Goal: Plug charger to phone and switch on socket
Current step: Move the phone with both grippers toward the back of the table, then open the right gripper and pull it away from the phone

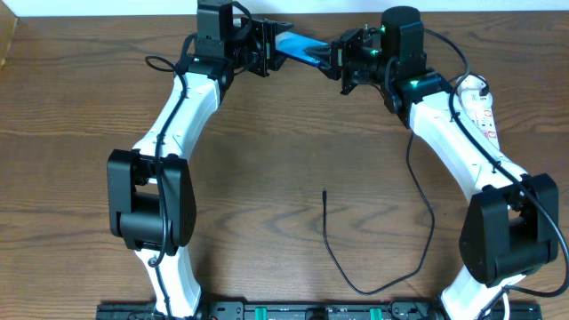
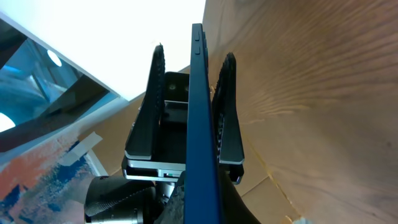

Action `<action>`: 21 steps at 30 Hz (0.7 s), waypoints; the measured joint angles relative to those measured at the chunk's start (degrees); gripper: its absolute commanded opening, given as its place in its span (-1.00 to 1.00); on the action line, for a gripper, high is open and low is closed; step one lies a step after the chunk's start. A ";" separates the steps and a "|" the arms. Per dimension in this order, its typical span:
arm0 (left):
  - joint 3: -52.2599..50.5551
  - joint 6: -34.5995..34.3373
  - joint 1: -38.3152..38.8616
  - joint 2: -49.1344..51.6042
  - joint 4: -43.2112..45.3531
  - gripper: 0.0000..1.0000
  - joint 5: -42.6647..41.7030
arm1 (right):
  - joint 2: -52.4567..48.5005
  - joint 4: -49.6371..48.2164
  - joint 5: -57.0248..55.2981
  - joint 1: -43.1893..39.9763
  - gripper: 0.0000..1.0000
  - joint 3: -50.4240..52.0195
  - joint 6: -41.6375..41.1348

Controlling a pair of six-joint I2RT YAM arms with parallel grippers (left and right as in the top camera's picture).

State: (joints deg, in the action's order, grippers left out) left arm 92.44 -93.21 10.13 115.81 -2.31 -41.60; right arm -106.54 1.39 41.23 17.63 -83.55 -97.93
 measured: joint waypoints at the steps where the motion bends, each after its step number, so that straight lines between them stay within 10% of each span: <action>1: 0.00 0.00 0.00 0.00 0.00 -0.13 0.00 | 0.00 0.00 0.00 0.13 -0.97 0.00 -0.33; 14: -0.17 -0.02 0.04 0.00 -0.15 -0.85 0.02 | 0.00 -0.92 0.31 0.74 -0.97 -0.24 -6.49; 17: -0.17 0.00 0.04 0.00 -0.20 -0.85 -0.02 | 0.00 -0.90 0.39 0.74 -0.56 -0.24 -6.84; 20: -0.17 0.20 0.11 0.00 -0.28 -0.86 0.04 | 0.00 -0.85 0.94 0.76 0.66 -0.28 -6.51; 21: -0.17 0.20 0.09 0.00 -0.24 -0.86 0.09 | 0.00 -0.85 1.20 0.79 0.75 -0.31 -6.51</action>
State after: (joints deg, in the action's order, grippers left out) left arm 92.27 -93.01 10.22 115.81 -2.55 -41.52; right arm -106.54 0.54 42.44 18.41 -83.85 -104.44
